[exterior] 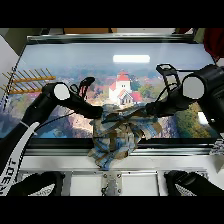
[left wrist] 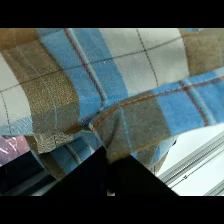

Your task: Fold the clothes and pants, and hang the long-sleeved shirts on hangers.

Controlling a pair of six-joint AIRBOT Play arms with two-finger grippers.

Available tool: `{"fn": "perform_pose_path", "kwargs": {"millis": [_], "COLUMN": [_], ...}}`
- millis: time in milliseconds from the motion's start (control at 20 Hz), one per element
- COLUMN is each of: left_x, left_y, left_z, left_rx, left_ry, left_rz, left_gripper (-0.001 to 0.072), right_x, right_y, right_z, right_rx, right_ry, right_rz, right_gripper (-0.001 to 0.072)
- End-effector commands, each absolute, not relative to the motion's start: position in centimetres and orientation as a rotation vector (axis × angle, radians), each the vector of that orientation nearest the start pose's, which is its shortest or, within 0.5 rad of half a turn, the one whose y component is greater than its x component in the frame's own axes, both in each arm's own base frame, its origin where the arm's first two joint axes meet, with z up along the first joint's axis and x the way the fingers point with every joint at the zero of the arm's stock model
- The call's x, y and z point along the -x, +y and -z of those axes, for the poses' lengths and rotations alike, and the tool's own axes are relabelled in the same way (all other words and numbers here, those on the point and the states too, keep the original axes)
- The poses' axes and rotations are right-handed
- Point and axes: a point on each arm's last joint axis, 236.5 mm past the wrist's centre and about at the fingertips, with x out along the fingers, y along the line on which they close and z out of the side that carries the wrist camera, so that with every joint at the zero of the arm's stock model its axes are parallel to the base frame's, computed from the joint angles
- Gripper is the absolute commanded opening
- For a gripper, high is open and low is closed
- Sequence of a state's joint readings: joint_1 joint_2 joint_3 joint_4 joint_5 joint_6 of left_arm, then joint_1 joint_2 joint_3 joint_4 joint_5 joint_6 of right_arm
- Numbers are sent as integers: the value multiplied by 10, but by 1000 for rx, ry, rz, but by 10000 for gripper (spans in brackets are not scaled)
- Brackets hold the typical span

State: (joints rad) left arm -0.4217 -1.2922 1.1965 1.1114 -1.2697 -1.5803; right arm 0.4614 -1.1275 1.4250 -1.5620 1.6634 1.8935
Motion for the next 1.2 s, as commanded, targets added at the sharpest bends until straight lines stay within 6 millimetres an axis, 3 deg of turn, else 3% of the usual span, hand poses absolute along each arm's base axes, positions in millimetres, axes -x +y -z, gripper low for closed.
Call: {"fn": "perform_pose_path", "kwargs": {"millis": [0, 200, 250, 300, 350, 500, 650, 800, 950, 1150], "left_x": [-308, -314, -312, -311, -310, -320, -353, -404, -441, -459], "left_y": [-249, -242, -242, -242, -242, -239, -217, -151, -48, 90], "left_z": [-32, -47, -49, -52, -55, -79, -115, -137, -137, -127], "left_rx": [142, 101, 87, 82, 77, 70, 96, 92, 31, 40], "left_ry": [1400, 1376, 1377, 1382, 1383, 1339, 1225, 1094, 1020, 976], "left_rz": [626, 664, 682, 685, 691, 703, 661, 472, 194, -121], "left_gripper": [15, 17, 181, 511, 655, 656, 656, 656, 656, 656], "right_x": [-282, -286, -286, -286, -286, -287, -287, -287, -287, -287], "right_y": [155, 157, 157, 157, 157, 158, 158, 158, 158, 158], "right_z": [-116, -111, -110, -109, -109, -108, -108, -108, -108, -108], "right_rx": [-2, 0, 1, 2, 2, 3, 3, 3, 3, 3], "right_ry": [1373, 1383, 1386, 1388, 1389, 1391, 1391, 1391, 1392, 1392], "right_rz": [-201, -199, -197, -197, -197, -196, -196, -196, -196, -196], "right_gripper": [21, 21, 22, 22, 22, 22, 22, 22, 22, 22]}}
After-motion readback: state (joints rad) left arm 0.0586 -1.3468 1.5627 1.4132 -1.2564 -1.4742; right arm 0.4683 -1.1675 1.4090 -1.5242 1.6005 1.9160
